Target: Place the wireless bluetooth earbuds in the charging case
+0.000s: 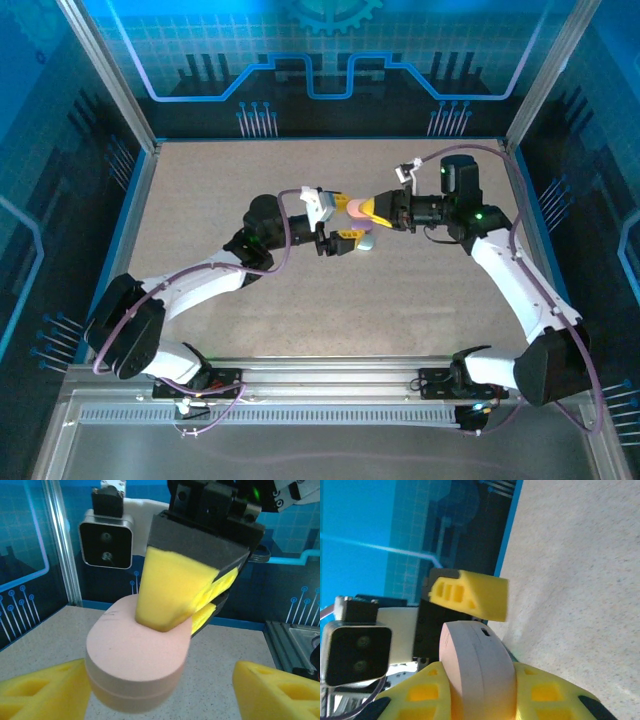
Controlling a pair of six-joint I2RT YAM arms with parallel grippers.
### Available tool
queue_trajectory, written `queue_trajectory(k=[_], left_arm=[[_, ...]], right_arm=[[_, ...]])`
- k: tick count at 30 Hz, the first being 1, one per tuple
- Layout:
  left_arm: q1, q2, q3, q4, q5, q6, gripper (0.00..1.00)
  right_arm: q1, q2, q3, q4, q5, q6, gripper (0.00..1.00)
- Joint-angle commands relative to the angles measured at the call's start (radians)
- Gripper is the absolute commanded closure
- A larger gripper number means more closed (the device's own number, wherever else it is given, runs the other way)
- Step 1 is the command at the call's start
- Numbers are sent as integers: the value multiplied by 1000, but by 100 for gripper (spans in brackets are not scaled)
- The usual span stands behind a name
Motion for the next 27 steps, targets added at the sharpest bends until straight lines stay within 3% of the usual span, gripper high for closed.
queue_trajectory(k=[1, 5, 12, 27], left_arm=[[5, -74, -40, 3, -64, 40, 22], [12, -135, -104, 65, -188, 50, 19], [21, -199, -144, 71, -359, 49, 14], [23, -212, -141, 23, -386, 54, 9]], right_arm=[[-25, -20, -51, -6, 130, -36, 89], [-34, 34, -145, -33, 259, -57, 89], [50, 253, -249, 88, 276, -23, 86], [136, 498, -253, 194, 398, 6, 80]])
